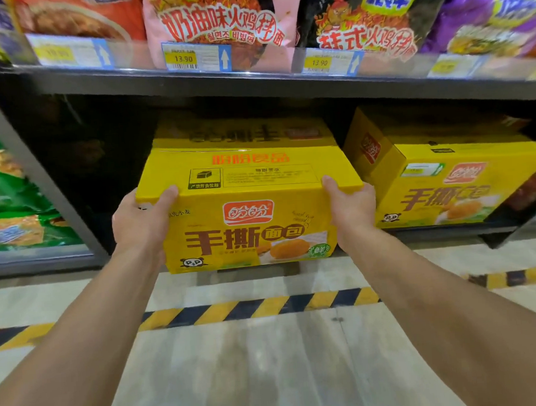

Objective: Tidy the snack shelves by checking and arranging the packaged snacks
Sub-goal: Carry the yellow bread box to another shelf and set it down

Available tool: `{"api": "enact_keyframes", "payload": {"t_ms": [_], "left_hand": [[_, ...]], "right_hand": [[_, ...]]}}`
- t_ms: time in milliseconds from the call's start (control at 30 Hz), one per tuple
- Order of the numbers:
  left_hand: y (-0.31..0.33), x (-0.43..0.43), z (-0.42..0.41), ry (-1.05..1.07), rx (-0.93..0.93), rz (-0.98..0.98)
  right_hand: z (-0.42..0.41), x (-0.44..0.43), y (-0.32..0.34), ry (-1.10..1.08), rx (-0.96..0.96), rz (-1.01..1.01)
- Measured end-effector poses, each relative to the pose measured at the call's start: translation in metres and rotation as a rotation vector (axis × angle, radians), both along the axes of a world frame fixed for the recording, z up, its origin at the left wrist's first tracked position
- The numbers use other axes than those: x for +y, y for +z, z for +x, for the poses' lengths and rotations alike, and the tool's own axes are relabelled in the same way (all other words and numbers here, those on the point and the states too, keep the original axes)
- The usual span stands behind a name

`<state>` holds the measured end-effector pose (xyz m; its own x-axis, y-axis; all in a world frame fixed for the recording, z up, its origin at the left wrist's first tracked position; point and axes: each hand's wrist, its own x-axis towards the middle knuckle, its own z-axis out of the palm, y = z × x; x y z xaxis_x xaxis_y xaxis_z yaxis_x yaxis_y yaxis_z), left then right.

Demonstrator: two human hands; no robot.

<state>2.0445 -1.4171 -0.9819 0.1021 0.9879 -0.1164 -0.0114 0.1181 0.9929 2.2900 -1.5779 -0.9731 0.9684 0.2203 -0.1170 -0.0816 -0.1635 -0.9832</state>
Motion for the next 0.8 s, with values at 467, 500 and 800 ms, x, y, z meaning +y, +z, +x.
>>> {"api": "enact_keyframes", "payload": {"t_ms": [467, 500, 800], "left_hand": [[-0.005, -0.234, -0.098, 0.085, -0.048, -0.012], [-0.008, -0.247, -0.104, 0.083, -0.042, -0.014], [-0.067, -0.325, -0.13, 0.059, 0.022, -0.127]], "right_hand": [[-0.088, -0.208, -0.012, 0.096, -0.04, 0.013], [-0.092, -0.221, -0.015, 0.107, -0.034, 0.018], [-0.123, -0.306, -0.072, 0.134, 0.019, -0.046]]}}
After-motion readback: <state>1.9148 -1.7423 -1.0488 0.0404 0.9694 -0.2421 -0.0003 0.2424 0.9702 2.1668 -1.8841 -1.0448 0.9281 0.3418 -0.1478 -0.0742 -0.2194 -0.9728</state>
